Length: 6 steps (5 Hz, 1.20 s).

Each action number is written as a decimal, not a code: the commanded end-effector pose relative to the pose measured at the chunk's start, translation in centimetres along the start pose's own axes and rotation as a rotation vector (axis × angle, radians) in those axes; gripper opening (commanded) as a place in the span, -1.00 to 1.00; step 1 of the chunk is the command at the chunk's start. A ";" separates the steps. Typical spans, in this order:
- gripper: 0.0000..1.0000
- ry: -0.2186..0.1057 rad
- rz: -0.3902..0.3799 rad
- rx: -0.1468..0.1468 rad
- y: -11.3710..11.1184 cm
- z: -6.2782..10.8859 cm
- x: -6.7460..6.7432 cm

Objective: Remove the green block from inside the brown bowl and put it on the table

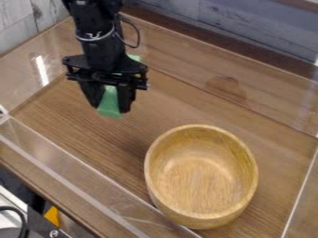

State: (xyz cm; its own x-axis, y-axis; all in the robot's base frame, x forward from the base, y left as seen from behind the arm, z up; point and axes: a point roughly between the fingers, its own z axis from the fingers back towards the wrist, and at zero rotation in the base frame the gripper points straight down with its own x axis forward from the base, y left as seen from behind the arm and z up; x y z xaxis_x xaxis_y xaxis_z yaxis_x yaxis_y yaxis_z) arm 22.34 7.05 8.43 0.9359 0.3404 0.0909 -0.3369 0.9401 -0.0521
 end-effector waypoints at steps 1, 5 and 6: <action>-1.00 -0.026 -0.003 0.016 0.5 0.3 0.3; -1.00 -0.084 -0.075 0.010 0.9 -0.9 1.2; -1.00 -0.087 -0.058 0.009 0.5 -0.4 1.4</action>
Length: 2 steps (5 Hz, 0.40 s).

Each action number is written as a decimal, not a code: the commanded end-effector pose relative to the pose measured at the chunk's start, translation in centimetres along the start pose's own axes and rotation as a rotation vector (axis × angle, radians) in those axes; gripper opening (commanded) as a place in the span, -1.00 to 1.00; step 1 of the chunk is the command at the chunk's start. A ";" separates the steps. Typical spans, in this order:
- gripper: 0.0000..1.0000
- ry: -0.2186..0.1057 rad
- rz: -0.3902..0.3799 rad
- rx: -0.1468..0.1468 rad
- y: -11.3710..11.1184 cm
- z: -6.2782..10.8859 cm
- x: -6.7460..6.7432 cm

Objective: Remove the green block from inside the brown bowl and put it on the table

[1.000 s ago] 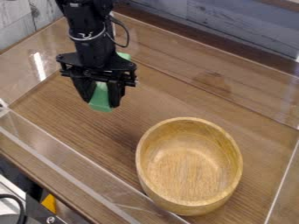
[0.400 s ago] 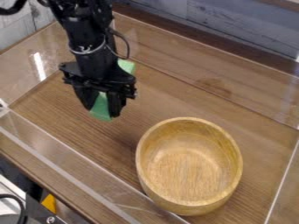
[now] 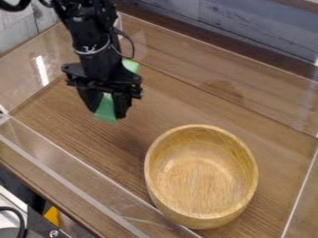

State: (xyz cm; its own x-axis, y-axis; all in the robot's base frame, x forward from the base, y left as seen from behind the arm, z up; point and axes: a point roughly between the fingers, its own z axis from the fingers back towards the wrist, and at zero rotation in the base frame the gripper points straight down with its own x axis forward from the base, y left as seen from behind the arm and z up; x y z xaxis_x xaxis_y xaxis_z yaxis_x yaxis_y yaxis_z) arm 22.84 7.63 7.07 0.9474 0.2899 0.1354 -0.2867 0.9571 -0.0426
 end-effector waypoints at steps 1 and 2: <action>-1.00 -0.043 -0.009 0.007 -0.7 1.3 0.9; -1.00 -0.046 -0.074 0.003 -0.5 1.6 0.9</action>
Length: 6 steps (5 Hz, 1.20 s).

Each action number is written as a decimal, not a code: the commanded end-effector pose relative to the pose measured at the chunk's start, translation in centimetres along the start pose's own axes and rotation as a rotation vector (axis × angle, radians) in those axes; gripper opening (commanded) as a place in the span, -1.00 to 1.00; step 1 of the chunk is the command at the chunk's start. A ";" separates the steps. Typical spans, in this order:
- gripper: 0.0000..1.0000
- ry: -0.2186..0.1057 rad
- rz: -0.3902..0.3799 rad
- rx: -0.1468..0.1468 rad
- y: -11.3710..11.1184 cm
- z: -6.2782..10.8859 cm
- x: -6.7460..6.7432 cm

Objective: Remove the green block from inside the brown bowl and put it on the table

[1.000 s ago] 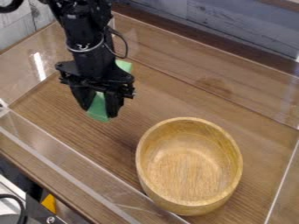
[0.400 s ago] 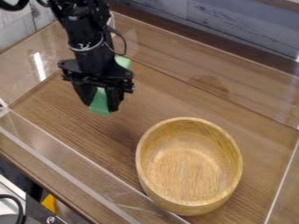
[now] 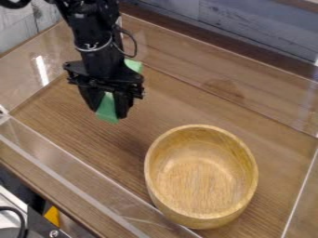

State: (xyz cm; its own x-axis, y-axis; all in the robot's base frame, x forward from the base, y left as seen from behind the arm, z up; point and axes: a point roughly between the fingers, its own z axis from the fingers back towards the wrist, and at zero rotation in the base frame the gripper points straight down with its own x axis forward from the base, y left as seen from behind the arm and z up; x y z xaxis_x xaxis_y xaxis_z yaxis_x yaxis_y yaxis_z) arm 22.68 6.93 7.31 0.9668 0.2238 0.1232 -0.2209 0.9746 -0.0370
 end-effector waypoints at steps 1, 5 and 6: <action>-1.00 -0.060 -0.057 0.002 0.2 1.6 1.0; 1.00 -0.023 -0.064 0.008 -1.9 -1.2 -0.8; 1.00 -0.023 -0.089 0.002 -2.4 -1.0 -0.5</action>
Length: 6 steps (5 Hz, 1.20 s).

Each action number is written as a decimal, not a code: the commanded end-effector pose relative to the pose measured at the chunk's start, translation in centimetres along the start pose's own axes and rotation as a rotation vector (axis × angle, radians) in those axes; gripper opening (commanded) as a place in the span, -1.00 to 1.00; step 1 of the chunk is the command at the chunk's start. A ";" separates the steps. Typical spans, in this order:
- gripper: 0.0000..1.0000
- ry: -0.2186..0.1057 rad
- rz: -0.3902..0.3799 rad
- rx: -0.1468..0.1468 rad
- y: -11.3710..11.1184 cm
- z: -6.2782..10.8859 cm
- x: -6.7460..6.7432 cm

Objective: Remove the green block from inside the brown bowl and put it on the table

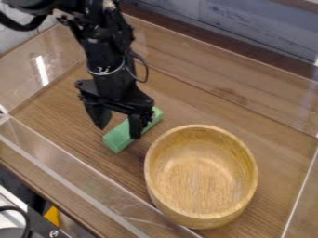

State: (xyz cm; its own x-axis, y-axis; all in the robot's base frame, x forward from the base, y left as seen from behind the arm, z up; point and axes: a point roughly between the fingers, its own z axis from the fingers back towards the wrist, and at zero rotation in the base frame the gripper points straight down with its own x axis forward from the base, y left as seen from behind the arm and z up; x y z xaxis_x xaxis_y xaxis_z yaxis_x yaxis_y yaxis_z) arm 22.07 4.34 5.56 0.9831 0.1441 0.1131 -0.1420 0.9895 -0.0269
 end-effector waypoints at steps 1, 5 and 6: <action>1.00 -0.035 -0.006 0.003 1.0 0.4 1.0; 1.00 -0.035 0.075 0.006 3.3 1.1 2.2; 1.00 -0.035 0.078 0.000 3.4 1.9 2.8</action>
State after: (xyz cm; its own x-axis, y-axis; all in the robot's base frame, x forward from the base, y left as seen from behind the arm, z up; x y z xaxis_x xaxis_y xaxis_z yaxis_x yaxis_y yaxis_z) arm 23.43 7.69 6.89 0.9704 0.2155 0.1088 -0.2122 0.9764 -0.0413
